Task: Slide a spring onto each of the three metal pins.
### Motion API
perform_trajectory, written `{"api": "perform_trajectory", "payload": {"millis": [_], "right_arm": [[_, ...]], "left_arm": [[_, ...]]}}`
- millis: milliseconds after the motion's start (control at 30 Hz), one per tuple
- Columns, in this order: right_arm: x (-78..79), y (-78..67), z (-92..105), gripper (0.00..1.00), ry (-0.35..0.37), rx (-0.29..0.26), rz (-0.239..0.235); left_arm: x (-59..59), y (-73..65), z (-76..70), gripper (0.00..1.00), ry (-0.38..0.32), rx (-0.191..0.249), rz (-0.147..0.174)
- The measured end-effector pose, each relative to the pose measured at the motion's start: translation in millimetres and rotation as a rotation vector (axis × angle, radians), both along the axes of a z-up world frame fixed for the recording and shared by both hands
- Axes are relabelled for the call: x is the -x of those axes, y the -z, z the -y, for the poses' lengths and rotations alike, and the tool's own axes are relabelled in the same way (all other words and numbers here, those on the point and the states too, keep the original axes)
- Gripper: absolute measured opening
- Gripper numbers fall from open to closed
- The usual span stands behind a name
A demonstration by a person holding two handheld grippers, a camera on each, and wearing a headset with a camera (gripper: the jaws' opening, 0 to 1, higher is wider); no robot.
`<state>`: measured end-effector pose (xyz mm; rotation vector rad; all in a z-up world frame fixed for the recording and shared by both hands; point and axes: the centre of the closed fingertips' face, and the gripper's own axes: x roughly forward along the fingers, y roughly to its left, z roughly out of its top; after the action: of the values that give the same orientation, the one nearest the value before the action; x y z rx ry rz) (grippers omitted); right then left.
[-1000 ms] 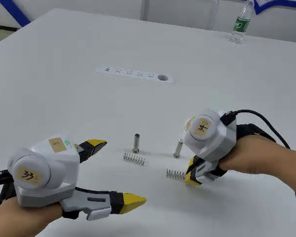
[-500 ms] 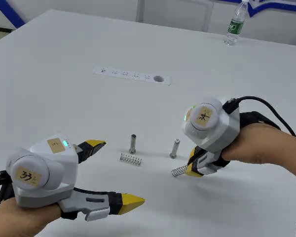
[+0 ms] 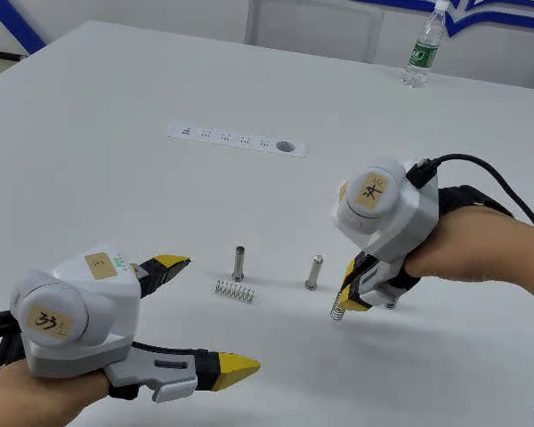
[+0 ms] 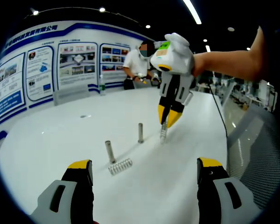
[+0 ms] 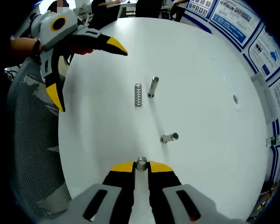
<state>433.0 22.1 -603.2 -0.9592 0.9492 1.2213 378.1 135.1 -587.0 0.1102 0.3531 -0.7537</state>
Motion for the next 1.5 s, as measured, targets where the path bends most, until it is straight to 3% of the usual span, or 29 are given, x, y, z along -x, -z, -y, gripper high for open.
{"api": "perform_trajectory", "payload": {"millis": [300, 467, 967, 1500], "right_arm": [[-19.0, -47.1, -10.3, 0.12, 0.043, -0.082, 0.028], [-26.8, -55.6, -15.4, 0.12, 0.045, -0.091, 0.052], [-35.9, -47.2, -30.8, 0.12, 0.035, -0.083, 0.054], [-40.0, -36.9, -30.0, 0.12, 0.035, -0.049, 0.038]], "left_arm": [[-0.3, -0.7, 0.4, 0.94, 0.002, 0.002, 0.002], [-0.8, -1.1, -0.6, 0.94, -0.001, 0.003, 0.004], [-1.7, -1.3, -2.6, 0.94, -0.012, 0.006, 0.003], [-2.4, 0.0, -4.9, 0.94, -0.020, 0.008, -0.001]]}}
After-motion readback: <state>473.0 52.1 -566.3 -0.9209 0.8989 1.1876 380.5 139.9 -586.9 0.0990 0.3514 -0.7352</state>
